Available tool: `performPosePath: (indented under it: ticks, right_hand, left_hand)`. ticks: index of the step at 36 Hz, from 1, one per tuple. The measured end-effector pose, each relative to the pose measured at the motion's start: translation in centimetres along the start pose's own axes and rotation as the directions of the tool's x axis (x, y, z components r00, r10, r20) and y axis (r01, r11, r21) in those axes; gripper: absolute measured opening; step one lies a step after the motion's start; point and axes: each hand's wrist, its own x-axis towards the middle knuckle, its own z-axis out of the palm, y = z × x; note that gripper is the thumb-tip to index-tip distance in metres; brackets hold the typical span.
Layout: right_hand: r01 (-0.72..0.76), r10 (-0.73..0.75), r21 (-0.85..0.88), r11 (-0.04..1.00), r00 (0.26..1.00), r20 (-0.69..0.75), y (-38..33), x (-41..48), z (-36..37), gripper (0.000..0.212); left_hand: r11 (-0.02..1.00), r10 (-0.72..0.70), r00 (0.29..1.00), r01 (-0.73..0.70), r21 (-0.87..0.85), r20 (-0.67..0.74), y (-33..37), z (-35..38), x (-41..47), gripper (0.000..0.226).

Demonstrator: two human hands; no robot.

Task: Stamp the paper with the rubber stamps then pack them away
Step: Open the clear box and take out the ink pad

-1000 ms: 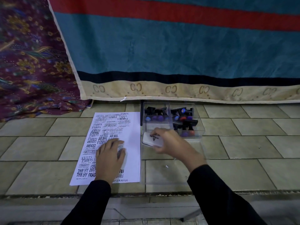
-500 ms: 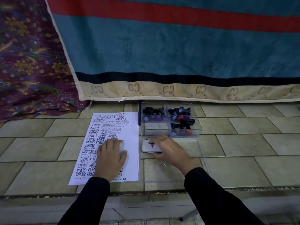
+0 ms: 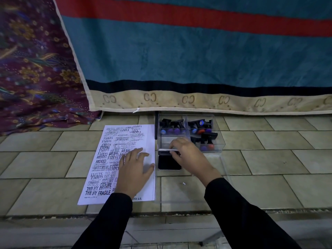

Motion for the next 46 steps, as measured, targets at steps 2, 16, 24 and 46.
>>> performPosePath:
  ticks: [2,16,24,46]
  right_hand:
    - [0.001,-0.003,-0.031,1.0,0.998,-0.06,0.1,0.4,0.0,0.017]
    - [-0.009,-0.008,-0.133,0.991,0.992,-0.13,0.5,2.0,0.5,0.013]
    - [-0.008,-0.001,-0.073,0.997,0.992,-0.123,0.9,1.9,0.8,0.018]
    - [-0.588,0.631,-0.25,0.769,0.761,0.151,6.4,4.6,-3.2,0.026]
  left_hand:
    - [1.0,-0.014,1.0,0.014,-0.019,-0.003,-0.1,0.3,0.1,0.036]
    - [1.0,-0.026,0.999,0.025,-0.015,-0.047,-0.9,1.1,0.1,0.04]
    - [0.999,-0.024,0.999,0.023,-0.027,-0.042,-1.3,1.4,0.0,0.028]
    - [0.998,-0.037,0.998,0.034,-0.053,-0.053,-1.3,1.4,0.1,0.027]
